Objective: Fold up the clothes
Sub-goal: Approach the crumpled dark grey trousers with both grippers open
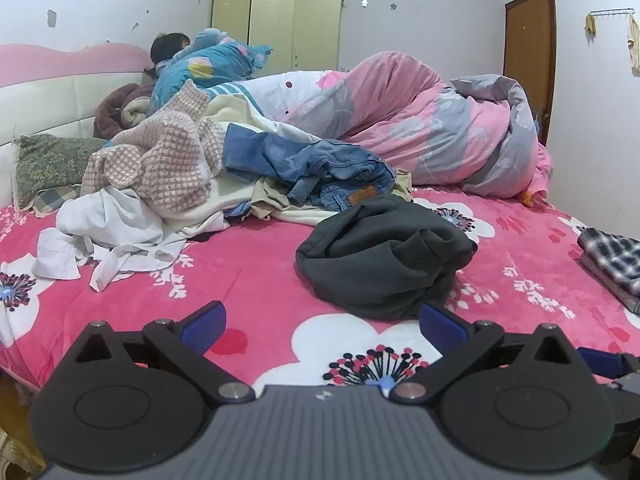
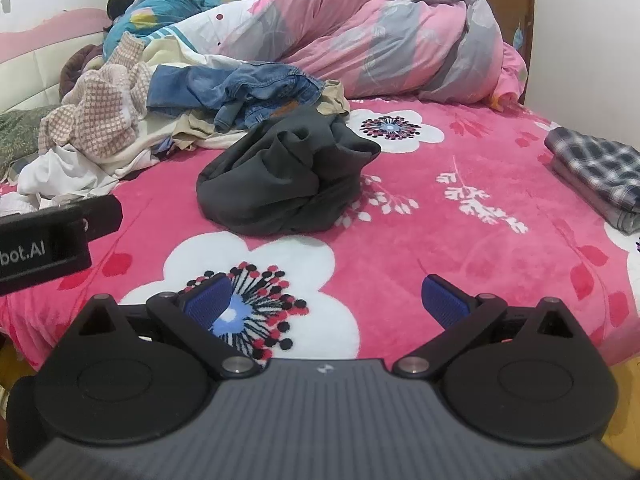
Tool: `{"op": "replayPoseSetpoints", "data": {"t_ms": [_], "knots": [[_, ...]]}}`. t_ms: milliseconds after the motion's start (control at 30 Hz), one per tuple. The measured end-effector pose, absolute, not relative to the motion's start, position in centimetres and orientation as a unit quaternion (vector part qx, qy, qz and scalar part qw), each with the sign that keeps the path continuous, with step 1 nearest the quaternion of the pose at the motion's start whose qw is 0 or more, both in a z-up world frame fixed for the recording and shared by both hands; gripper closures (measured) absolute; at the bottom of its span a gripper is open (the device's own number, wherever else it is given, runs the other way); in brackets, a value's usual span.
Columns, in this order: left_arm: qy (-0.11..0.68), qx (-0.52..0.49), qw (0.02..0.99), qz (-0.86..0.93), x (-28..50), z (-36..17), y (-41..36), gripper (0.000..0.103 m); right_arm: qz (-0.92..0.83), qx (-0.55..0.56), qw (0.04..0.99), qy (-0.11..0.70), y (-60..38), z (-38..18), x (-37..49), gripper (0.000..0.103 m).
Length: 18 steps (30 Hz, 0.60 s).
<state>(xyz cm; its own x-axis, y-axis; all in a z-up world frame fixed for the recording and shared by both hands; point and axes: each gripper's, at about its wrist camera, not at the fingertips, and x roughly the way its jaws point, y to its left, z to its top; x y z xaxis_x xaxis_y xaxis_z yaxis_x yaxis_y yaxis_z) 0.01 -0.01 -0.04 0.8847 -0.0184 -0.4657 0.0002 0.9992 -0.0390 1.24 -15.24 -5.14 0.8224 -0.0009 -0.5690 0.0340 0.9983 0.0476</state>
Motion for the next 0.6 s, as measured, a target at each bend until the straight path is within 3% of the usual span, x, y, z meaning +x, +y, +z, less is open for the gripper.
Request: {"op": "replayPoseSetpoints", "data": {"t_ms": [600], "knots": [[0.284, -0.025, 0.958, 0.032, 0.8, -2.4, 2.1, 0.0, -0.014, 0.024, 0.951, 0.309, -14.6, -5.8, 1.7, 0.001]]}}
